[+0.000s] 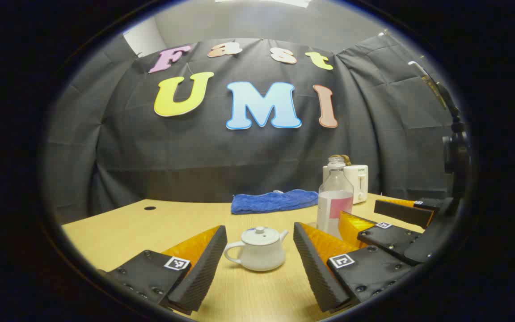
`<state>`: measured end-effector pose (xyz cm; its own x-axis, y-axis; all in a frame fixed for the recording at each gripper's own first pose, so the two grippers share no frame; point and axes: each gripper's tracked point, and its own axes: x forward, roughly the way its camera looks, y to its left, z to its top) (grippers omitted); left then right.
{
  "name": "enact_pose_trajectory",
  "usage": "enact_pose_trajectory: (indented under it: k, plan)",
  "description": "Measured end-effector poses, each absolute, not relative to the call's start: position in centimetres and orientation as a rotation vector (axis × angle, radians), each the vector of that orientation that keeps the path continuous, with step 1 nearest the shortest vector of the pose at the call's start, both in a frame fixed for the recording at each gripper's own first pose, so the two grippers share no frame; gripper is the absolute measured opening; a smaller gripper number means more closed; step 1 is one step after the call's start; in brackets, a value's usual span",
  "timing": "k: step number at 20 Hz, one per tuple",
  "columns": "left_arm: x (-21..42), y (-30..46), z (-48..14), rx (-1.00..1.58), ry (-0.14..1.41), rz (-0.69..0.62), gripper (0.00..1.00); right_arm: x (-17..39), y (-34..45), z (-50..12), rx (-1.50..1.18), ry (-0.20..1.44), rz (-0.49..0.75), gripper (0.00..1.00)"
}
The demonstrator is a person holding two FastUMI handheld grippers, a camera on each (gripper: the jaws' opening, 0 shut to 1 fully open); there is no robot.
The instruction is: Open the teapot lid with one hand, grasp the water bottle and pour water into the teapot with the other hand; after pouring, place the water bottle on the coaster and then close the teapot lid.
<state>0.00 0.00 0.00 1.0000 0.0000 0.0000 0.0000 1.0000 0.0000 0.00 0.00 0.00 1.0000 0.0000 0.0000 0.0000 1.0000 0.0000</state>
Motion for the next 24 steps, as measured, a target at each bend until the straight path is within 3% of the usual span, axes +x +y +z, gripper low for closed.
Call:
enact_pose_trajectory:
  k: [16,24]
  plan:
    - [0.0,0.0,0.0,0.000,0.001,0.000,0.97,1.6,0.8,0.0,0.000,0.006,0.041,0.96]
    - [3.1,-0.4,-1.0,0.002,0.059,-0.088,0.95,3.1,1.3,0.0,0.000,0.006,0.078,0.96]
